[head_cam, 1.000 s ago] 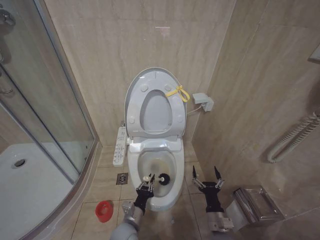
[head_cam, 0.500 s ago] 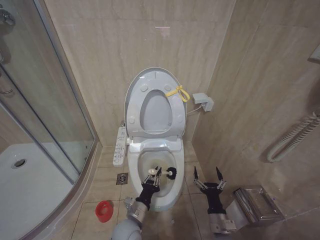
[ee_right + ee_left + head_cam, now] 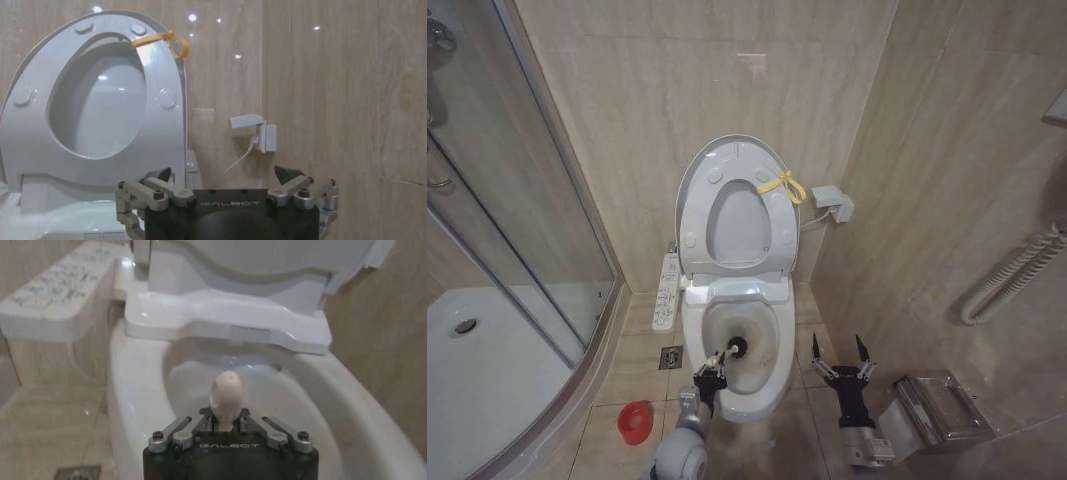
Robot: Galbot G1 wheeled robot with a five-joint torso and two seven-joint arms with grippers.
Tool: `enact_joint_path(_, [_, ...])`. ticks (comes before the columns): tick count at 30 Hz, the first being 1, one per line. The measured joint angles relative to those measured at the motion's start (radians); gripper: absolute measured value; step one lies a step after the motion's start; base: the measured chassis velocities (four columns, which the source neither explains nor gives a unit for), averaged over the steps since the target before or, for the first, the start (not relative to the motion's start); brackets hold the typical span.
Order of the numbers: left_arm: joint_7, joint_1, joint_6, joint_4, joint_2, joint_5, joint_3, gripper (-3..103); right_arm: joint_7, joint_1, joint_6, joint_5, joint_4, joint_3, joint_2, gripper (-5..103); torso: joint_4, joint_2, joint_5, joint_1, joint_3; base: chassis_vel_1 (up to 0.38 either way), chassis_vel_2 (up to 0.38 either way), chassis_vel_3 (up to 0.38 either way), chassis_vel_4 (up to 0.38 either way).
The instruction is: Open the toilet lid, clean the toilet bowl with a toilet brush, close the toilet lid, and flush.
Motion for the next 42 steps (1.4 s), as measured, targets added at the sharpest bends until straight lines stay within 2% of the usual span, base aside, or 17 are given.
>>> enact_joint_path(4, [0.017, -0.037, -0.035, 0.016, -0.005, 0.006, -0.008, 18, 0.000, -0.002, 0.000, 0.000, 0.006, 0.001, -0.001, 100, 0.0001, 0.000, 0.0001, 0.000, 0.000, 0.000, 0.000, 0.000, 0.000])
enact_joint_path(10, [0.036, -0.009, -0.048, -0.085, 0.012, 0.013, -0.003, 18, 0.000, -0.006, 0.000, -0.003, 0.009, 0.004, 0.001, 100, 0.0004, 0.000, 0.0004, 0.000, 0.000, 0.000, 0.000, 0.000, 0.000])
enact_joint_path(14, [0.021, 0.036, -0.029, -0.172, 0.038, 0.027, 0.027, 18, 0.000, -0.013, 0.002, -0.006, 0.019, 0.011, 0.005, 100, 0.0004, 0.000, 0.0003, 0.000, 0.000, 0.000, 0.000, 0.000, 0.000])
enact_joint_path(17, [-0.027, 0.094, 0.014, -0.266, 0.062, 0.045, 0.063, 18, 0.001, -0.016, 0.003, -0.011, 0.024, 0.015, 0.010, 100, 0.0002, 0.000, 0.0003, 0.000, 0.000, 0.000, 0.000, 0.000, 0.000])
enact_joint_path(21, [-0.051, 0.141, 0.046, -0.340, 0.093, 0.056, 0.096, 18, 0.001, -0.019, 0.004, -0.016, 0.025, 0.014, 0.011, 100, 0.0004, 0.000, 0.0004, 0.000, 0.000, 0.000, 0.000, 0.000, 0.000])
enact_joint_path(24, [-0.054, 0.148, 0.054, -0.346, 0.103, 0.057, 0.106, 18, 0.001, -0.020, 0.004, -0.018, 0.025, 0.013, 0.012, 100, 0.0005, 0.000, 0.0004, 0.000, 0.000, 0.000, 0.000, 0.000, 0.000])
enact_joint_path(27, [-0.050, 0.133, 0.051, -0.296, 0.102, 0.043, 0.113, 18, 0.001, -0.018, 0.005, -0.022, 0.019, 0.010, 0.015, 100, 0.0005, 0.000, 0.0004, 0.000, 0.000, 0.000, 0.000, 0.000, 0.000])
enact_joint_path(30, [-0.044, 0.091, 0.046, -0.217, 0.074, 0.015, 0.116, 18, 0.001, -0.013, 0.004, -0.027, 0.010, 0.006, 0.017, 100, 0.0003, 0.000, 0.0004, 0.000, 0.000, 0.000, 0.000, 0.000, 0.000])
enact_joint_path(33, [-0.044, 0.075, 0.046, -0.203, 0.058, 0.008, 0.122, 18, 0.001, -0.012, 0.003, -0.030, 0.009, 0.005, 0.018, 100, 0.0004, 0.000, 0.0004, 0.000, 0.000, 0.000, 0.000, 0.000, 0.000])
enact_joint_path(37, [-0.055, 0.084, 0.062, -0.265, 0.053, 0.003, 0.136, 18, 0.001, -0.014, 0.001, -0.030, 0.011, 0.010, 0.015, 100, 0.0003, 0.000, 0.0005, 0.000, 0.000, 0.000, 0.000, 0.000, 0.000])
enact_joint_path(42, [-0.089, 0.125, 0.104, -0.374, 0.082, 0.002, 0.163, 18, 0.003, -0.019, 0.001, -0.029, 0.013, 0.018, 0.010, 100, 0.0005, 0.000, 0.0005, 0.000, 0.000, 0.000, 0.000, 0.000, 0.000])
